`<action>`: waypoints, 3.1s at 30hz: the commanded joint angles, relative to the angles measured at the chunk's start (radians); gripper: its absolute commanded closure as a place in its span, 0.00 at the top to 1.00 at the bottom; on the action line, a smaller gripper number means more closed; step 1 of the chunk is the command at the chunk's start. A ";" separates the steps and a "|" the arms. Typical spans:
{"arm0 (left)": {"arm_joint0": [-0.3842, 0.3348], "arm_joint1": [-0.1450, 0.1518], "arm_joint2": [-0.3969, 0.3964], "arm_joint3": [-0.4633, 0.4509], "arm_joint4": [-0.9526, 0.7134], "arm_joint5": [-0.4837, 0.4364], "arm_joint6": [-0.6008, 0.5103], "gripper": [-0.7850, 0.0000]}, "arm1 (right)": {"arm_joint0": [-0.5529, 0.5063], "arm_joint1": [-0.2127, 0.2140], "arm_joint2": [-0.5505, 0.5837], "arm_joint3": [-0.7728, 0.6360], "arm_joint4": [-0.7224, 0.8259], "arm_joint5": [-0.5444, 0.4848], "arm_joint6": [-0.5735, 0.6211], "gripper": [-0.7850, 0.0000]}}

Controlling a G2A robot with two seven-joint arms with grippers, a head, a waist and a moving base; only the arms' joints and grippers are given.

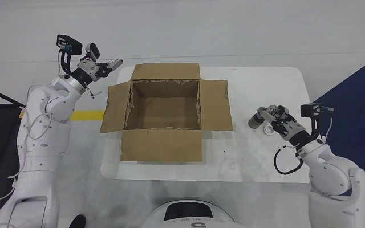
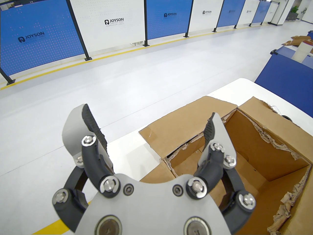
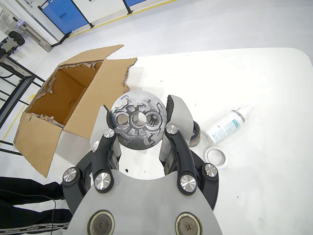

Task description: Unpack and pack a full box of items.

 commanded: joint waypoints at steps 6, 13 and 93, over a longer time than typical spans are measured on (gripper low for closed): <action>0.000 0.000 0.000 0.000 0.000 0.000 0.000 1.00 | 0.000 0.000 0.000 0.000 0.000 0.000 0.000 0.00; 0.000 0.000 0.000 0.000 0.000 0.000 0.000 1.00 | 0.078 0.005 -0.103 -0.022 0.016 -0.014 0.018 0.00; 0.000 0.000 0.000 0.000 0.000 0.000 0.000 1.00 | 0.141 0.001 -0.089 -0.039 -0.069 0.075 0.047 1.00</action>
